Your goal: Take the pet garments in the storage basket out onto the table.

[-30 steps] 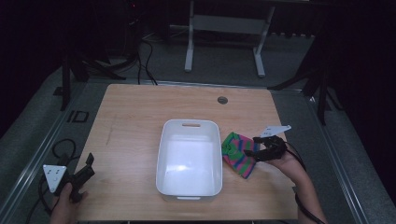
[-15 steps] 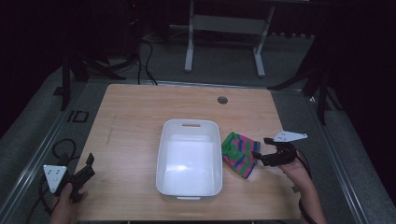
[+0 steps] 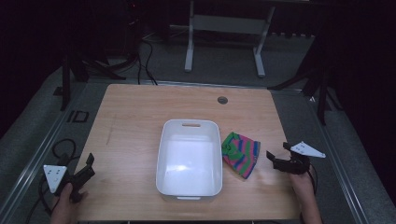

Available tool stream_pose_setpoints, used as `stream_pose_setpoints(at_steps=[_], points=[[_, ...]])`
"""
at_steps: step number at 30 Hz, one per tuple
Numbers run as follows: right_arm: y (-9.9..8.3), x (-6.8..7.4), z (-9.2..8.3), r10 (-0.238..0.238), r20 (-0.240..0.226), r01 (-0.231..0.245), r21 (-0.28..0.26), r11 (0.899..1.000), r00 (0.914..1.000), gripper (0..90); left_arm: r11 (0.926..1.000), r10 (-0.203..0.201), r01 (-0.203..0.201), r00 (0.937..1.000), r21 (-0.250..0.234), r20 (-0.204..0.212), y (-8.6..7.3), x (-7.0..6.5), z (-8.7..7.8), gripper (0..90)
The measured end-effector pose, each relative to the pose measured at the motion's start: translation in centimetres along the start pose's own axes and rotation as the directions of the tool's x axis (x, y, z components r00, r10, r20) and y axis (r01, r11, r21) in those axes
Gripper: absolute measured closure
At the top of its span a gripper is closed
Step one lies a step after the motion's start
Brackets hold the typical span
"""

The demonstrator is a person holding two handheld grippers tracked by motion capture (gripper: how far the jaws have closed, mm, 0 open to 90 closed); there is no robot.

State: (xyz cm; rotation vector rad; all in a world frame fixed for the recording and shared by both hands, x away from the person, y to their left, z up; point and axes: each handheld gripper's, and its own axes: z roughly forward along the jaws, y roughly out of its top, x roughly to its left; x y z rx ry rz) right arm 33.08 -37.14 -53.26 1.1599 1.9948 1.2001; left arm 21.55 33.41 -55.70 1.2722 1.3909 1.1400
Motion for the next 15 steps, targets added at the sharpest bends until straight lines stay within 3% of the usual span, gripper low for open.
stream_pose_setpoints(at_steps=[2,8,15], points=[[-0.6,-0.2,-0.2,0.016,0.042,-0.016,0.004,1.000,0.9990,12.4,1.0000,0.001,-0.001,1.0000,0.000,0.001,0.0,0.0,0.0,15.1],[-2.1,-0.2,-1.3,0.059,0.071,-0.057,-0.024,0.998,0.9958,12.5,1.0000,0.001,-0.001,1.0000,0.001,0.000,0.0,0.0,0.0,15.1],[-3.0,0.3,-2.8,0.062,0.160,-0.050,-0.081,0.995,0.9851,13.2,1.0000,-0.001,0.001,1.0000,0.000,0.001,0.0,0.0,0.0,15.1]])
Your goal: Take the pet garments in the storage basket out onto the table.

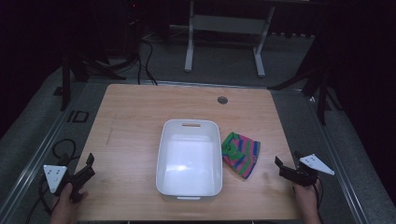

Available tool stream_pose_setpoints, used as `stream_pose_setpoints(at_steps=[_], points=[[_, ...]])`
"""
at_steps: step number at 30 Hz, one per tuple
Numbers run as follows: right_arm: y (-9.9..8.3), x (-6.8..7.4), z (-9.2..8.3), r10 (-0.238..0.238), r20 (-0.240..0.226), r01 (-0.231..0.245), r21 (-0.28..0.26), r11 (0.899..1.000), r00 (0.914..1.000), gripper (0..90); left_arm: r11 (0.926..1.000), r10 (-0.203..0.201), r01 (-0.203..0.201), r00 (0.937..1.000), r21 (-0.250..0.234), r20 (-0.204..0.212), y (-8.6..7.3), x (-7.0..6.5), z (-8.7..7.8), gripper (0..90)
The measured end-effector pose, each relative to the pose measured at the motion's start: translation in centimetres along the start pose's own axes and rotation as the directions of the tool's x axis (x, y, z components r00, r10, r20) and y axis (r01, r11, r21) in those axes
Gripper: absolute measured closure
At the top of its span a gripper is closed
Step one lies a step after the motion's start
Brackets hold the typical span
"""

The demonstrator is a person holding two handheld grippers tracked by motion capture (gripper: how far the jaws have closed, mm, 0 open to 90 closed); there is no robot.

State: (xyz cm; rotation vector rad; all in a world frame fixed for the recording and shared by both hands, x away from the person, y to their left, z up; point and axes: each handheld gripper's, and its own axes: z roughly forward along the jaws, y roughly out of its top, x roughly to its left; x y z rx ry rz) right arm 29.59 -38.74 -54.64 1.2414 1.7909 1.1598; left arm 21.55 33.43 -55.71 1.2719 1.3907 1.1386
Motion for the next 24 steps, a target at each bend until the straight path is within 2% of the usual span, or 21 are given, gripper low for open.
stream_pose_setpoints(at_steps=[5,7,10,13,17,24], points=[[-0.6,0.2,-0.9,0.031,0.060,-0.028,-0.044,0.999,0.9977,13.6,1.0000,0.001,-0.001,1.0000,0.000,0.004,0.0,0.0,0.0,15.1],[-0.9,0.1,-1.4,0.035,0.082,-0.030,-0.062,0.998,0.9961,14.0,1.0000,0.002,-0.002,1.0000,0.000,0.003,0.0,0.0,0.0,15.1],[-1.2,-0.2,-2.0,0.065,0.114,-0.054,-0.094,0.994,0.9914,14.0,1.0000,0.004,-0.004,1.0000,0.001,0.003,0.0,0.0,0.0,15.1],[-1.8,-0.5,-2.7,0.073,0.132,-0.060,-0.102,0.993,0.9885,14.0,1.0000,0.006,-0.006,1.0000,0.000,0.003,0.0,0.0,0.0,15.1],[-2.3,-1.0,-3.0,0.118,0.132,-0.103,-0.117,0.988,0.9843,14.0,1.0000,0.006,-0.006,1.0000,0.001,0.000,0.0,0.0,0.0,15.1],[-2.2,-0.8,-2.9,0.090,0.136,-0.075,-0.113,0.991,0.9866,14.0,1.0000,0.008,-0.008,1.0000,0.000,0.003,0.0,0.0,0.0,15.1]])
